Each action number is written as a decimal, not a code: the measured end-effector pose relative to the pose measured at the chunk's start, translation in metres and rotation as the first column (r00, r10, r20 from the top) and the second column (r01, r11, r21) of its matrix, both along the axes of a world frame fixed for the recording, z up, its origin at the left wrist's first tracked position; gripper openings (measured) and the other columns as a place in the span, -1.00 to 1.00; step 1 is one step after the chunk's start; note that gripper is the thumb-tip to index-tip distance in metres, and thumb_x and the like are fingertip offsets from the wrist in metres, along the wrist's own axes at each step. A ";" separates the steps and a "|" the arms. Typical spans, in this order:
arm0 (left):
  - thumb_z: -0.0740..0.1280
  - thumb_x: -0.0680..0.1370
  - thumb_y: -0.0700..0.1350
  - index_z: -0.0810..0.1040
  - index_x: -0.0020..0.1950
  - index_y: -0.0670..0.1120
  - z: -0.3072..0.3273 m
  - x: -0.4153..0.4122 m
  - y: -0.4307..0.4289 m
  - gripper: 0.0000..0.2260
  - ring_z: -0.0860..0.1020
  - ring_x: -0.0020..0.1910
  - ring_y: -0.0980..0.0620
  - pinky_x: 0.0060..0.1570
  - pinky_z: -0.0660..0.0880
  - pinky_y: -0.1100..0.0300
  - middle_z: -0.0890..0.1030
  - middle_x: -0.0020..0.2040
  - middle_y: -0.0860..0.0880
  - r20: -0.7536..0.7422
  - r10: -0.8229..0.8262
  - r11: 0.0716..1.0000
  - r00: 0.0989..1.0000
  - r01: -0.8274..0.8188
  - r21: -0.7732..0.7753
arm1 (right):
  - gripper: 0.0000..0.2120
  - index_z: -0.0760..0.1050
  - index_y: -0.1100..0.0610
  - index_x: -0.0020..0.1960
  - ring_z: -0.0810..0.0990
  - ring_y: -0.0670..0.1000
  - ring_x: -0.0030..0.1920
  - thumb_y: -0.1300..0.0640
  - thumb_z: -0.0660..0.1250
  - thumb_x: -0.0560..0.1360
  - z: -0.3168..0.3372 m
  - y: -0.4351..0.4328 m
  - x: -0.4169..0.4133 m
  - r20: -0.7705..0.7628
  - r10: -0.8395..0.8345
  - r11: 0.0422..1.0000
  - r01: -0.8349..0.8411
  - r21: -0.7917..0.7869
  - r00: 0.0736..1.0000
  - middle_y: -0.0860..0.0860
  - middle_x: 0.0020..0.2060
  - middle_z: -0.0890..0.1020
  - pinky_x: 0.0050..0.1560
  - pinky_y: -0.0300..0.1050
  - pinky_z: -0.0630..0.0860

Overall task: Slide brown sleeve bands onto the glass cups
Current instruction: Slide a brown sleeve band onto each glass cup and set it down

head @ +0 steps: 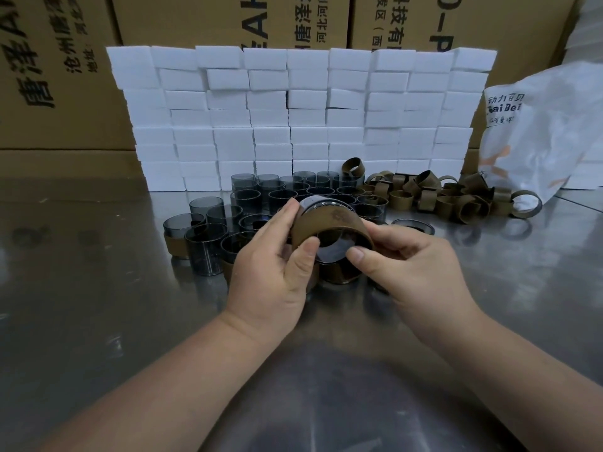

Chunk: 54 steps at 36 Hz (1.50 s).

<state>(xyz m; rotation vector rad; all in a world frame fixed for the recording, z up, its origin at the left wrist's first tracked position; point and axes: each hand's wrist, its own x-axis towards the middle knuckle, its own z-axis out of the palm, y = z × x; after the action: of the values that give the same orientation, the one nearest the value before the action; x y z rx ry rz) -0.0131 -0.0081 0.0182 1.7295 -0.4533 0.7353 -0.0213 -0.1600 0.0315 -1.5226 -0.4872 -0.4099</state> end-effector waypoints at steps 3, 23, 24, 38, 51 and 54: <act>0.11 0.30 0.52 0.38 0.37 -0.15 0.001 -0.001 0.000 -0.08 0.55 0.12 0.10 0.09 0.52 -0.10 0.51 0.27 -0.09 -0.004 -0.004 1.000 1.000 0.004 -0.022 | -0.54 0.58 0.02 -0.01 0.64 -0.25 -0.16 -0.03 0.43 0.09 0.000 0.000 0.000 -0.001 0.002 1.000 -0.002 0.010 1.000 -0.23 -0.23 0.68 -0.16 -0.43 0.49; 0.13 0.37 0.45 0.46 0.11 0.05 0.000 0.002 -0.002 -0.44 0.53 0.15 0.08 0.16 0.43 0.27 0.55 0.11 0.04 0.109 0.046 0.997 0.993 -0.039 -0.060 | -0.77 0.56 0.14 -0.21 0.63 -0.21 -0.33 0.13 0.42 0.15 -0.003 -0.001 0.000 -0.010 0.042 0.996 -0.041 0.081 0.999 -0.12 -0.38 0.67 -0.35 -0.41 0.50; 0.12 0.38 0.44 0.45 0.10 0.06 -0.001 0.003 -0.002 -0.46 0.53 0.14 0.09 0.16 0.43 0.25 0.56 0.10 0.03 0.111 0.044 0.998 0.993 -0.038 -0.052 | -0.77 0.55 0.15 -0.21 0.63 -0.21 -0.34 0.13 0.42 0.15 -0.003 0.000 0.000 -0.010 0.045 0.995 -0.044 0.085 0.999 -0.12 -0.39 0.67 -0.36 -0.41 0.50; 0.02 0.54 0.27 0.36 0.28 -0.04 -0.006 0.001 -0.003 -0.50 0.41 0.22 0.30 0.25 0.31 0.33 0.45 0.22 0.04 0.159 -0.044 0.999 0.986 0.041 0.020 | -0.13 0.29 0.04 0.38 0.56 -0.26 0.10 -0.15 0.55 0.18 -0.004 0.001 -0.001 -0.120 0.297 0.952 -0.304 -0.042 0.947 -0.03 0.25 0.53 -0.01 -0.42 0.47; 0.07 0.47 0.13 0.52 0.09 -0.01 -0.006 0.007 -0.006 -0.63 0.58 0.03 0.13 -0.01 0.46 0.29 0.61 0.03 -0.01 0.038 -0.275 0.895 0.961 0.270 -0.355 | -0.29 0.49 -0.03 0.14 0.60 -0.11 0.03 -0.32 0.51 0.08 -0.004 0.002 0.000 -0.019 0.299 0.951 -0.300 -0.070 0.954 -0.11 0.00 0.63 -0.04 -0.30 0.49; 0.08 0.42 0.19 0.54 0.08 -0.02 -0.006 0.006 -0.006 -0.56 0.59 0.04 0.10 0.01 0.46 0.27 0.66 -0.02 0.04 0.046 -0.320 0.884 0.946 0.316 -0.344 | -0.26 0.47 -0.04 0.19 0.59 -0.10 0.02 -0.32 0.49 0.10 -0.003 0.002 0.000 -0.025 0.300 0.947 -0.300 -0.118 0.954 -0.08 0.02 0.61 -0.07 -0.28 0.49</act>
<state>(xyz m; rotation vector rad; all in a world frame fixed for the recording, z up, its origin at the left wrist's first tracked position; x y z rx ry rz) -0.0073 -0.0144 0.0126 1.2862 -0.5486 0.5292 -0.0212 -0.1576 0.0288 -1.5344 -0.7379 -0.1394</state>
